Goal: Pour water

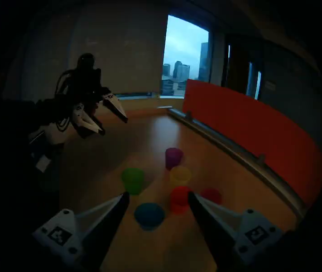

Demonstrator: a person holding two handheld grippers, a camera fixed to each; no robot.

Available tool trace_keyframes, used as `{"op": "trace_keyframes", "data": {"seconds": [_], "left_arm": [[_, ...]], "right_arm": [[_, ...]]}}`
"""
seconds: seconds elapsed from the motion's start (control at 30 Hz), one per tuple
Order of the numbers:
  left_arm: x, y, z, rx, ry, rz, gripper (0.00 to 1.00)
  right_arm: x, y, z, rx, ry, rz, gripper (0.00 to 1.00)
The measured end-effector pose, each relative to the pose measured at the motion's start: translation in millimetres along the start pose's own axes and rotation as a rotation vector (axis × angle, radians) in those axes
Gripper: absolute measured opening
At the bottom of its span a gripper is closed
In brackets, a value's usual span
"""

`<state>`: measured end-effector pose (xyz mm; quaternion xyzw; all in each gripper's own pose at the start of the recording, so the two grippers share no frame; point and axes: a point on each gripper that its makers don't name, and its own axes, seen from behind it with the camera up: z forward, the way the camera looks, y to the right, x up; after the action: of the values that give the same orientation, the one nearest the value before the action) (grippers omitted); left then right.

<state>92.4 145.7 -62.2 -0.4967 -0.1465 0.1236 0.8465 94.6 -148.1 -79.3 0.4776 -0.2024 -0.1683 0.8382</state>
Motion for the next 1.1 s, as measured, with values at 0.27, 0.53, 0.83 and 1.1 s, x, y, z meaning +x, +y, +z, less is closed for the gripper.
{"op": "trace_keyframes", "data": {"seconds": [0.27,0.53,0.83,1.1], "left_arm": [[-20,10.0,13.5,-0.052,-0.039,0.029,0.99],[-40,9.5,23.5,-0.081,-0.079,0.036,0.98],[-61,12.8,33.3,-0.113,-0.124,0.048,0.97],[-85,12.2,45.2,-0.128,-0.172,0.054,0.96]], "right_arm": [[-17,-2,15.9,0.025,-0.03,-0.005,1.0],[-31,-6,29.4,0.054,-0.046,-0.012,1.0],[-50,-10,45.2,0.085,-0.071,-0.01,1.0],[-73,-14,58.6,0.116,-0.105,0.0,1.0]]}}
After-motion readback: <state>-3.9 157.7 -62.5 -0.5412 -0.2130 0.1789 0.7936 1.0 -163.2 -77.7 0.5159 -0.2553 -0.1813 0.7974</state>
